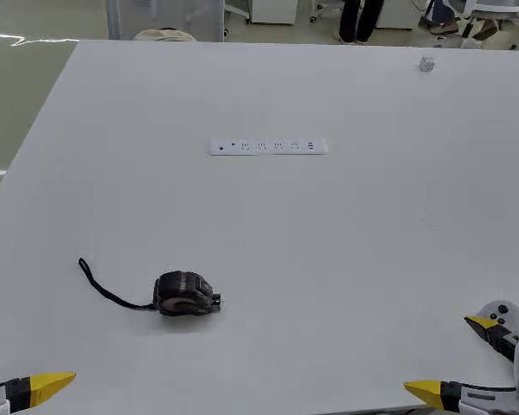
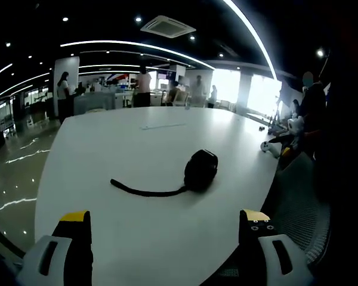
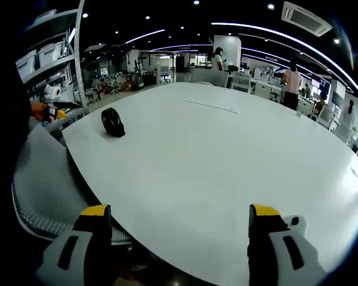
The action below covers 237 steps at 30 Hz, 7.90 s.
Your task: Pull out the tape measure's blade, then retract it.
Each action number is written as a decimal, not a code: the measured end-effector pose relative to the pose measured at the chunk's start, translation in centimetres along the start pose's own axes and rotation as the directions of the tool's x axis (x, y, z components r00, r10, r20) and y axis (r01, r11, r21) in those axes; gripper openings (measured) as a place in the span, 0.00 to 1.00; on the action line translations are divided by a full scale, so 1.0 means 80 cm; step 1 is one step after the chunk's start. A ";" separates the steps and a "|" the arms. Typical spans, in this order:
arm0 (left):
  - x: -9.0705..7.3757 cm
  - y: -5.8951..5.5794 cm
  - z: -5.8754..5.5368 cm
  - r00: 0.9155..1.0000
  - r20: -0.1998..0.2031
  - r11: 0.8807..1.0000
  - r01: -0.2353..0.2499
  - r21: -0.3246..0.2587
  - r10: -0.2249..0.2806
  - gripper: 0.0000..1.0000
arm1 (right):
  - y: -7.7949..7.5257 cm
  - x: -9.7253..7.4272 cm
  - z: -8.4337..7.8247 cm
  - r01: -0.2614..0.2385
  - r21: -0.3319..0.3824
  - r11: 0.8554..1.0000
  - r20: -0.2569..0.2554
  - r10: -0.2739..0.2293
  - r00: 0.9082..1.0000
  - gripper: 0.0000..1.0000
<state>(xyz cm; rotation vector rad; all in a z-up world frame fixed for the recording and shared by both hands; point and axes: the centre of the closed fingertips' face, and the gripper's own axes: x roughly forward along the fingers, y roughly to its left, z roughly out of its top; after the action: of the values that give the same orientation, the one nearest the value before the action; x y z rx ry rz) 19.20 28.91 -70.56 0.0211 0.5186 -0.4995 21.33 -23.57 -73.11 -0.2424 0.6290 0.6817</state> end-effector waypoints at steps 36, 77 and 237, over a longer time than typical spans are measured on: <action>0.130 -0.072 0.097 0.947 -0.174 0.880 0.315 0.355 -0.269 0.91 | 0.054 0.080 0.083 -0.200 -0.160 0.967 0.019 0.205 0.978 0.90; 0.206 -0.127 0.055 0.703 -0.631 0.598 0.672 0.437 -0.329 0.59 | 0.117 0.145 0.171 -0.385 -0.355 0.852 -0.026 0.402 0.915 0.82; 0.227 -0.126 0.017 0.671 -0.673 0.597 0.689 0.412 -0.310 0.33 | 0.213 0.309 0.116 -0.655 -0.462 0.598 -0.596 0.337 0.729 0.12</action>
<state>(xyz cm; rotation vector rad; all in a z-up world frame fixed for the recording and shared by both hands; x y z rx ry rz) 28.86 11.65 -77.06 0.7267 0.9015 -1.2867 29.42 5.75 -81.09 -0.9303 0.9101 1.4494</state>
